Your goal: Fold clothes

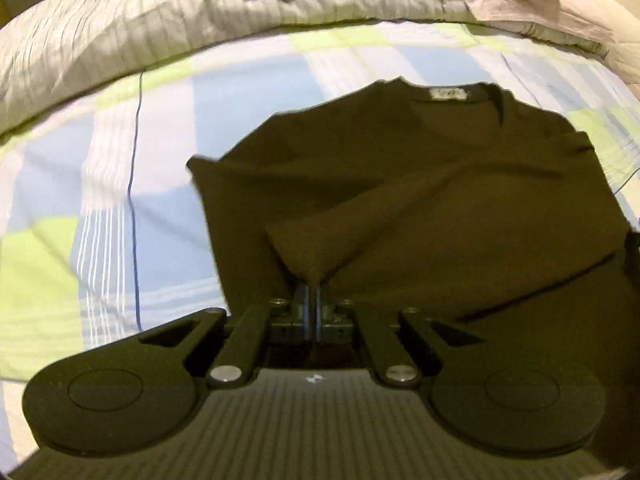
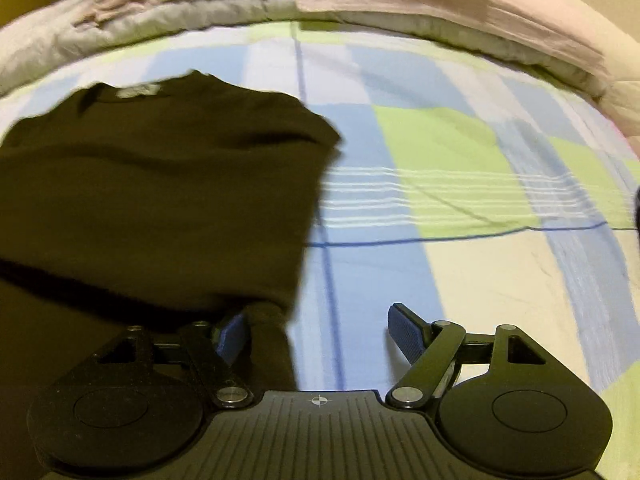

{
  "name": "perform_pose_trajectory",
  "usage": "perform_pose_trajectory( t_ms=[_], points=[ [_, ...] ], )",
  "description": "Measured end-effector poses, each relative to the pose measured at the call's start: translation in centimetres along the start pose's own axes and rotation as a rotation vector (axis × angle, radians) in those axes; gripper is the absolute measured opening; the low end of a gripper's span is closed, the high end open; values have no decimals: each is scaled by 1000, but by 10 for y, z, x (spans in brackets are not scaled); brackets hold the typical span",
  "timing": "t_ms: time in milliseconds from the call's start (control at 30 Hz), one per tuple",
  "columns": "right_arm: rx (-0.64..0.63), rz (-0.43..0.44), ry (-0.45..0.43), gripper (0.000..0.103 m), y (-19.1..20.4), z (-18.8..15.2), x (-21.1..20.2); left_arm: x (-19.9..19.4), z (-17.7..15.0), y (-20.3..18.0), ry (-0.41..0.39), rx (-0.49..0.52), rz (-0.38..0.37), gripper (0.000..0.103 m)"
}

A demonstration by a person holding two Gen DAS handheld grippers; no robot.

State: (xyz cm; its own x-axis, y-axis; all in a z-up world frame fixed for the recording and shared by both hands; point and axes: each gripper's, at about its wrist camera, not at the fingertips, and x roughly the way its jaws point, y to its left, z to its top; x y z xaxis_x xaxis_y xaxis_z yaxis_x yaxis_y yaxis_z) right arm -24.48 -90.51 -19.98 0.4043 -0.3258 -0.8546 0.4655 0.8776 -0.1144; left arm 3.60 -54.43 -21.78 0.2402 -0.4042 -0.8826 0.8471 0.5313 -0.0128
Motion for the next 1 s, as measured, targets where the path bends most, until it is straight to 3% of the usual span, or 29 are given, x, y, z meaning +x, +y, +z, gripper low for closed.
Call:
perform_pose_trajectory(
  t_ms=[67,200,267,467,633,667,733,867,1000],
  points=[
    [-2,-41,-15,76,-8,0,-4,4,-6,-1,14,1,3,1],
    [8,-42,24,76,-24,-6,-2,8,-7,-8,6,42,31,1],
    [-8,-46,22,76,-24,-6,-4,5,-6,-6,-8,10,50,2],
    [29,-43,78,76,-18,-6,-2,20,-11,-6,91,15,55,4],
    [113,53,118,76,-20,-7,-28,8,-10,7,99,-20,24,20],
    [112,66,117,76,-19,-8,-34,1,-9,9,88,-2,38,28],
    [108,85,105,76,-16,-8,-45,-9,-6,12,54,37,57,32],
    [101,111,75,76,-8,3,-51,-6,4,6,-5,163,41,48],
    [70,128,46,76,0,25,-34,27,19,-3,-8,277,-10,50]
  ],
)
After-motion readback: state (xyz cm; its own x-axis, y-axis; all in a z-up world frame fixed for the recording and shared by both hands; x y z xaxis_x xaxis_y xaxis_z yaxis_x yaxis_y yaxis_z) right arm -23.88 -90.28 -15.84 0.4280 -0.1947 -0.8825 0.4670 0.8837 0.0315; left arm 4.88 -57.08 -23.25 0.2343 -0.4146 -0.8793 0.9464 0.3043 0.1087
